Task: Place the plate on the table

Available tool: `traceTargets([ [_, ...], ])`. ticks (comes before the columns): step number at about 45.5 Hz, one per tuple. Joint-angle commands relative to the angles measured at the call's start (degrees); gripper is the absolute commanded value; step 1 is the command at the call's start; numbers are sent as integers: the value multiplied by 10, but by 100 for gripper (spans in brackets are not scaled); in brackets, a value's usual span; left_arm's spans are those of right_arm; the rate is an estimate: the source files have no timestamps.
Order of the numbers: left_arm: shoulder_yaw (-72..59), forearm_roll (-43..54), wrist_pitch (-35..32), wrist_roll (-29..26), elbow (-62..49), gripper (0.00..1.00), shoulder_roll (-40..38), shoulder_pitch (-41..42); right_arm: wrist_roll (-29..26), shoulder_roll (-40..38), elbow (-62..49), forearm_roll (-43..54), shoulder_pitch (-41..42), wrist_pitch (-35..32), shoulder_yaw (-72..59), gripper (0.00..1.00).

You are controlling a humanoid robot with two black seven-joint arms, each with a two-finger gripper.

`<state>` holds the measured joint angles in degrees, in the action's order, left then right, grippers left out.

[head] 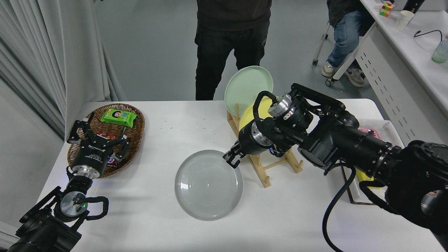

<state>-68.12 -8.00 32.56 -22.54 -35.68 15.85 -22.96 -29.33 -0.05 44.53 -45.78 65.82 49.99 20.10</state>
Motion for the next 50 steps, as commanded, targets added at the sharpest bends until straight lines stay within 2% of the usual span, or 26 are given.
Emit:
traceTargets([
  [1, 0, 0, 0, 0, 0, 98, 0, -1, 3, 0, -2, 17, -25, 0, 11, 0],
  [50, 0, 0, 0, 0, 0, 98, 0, 0, 3, 0, -10, 10, -102, 0, 69, 0],
])
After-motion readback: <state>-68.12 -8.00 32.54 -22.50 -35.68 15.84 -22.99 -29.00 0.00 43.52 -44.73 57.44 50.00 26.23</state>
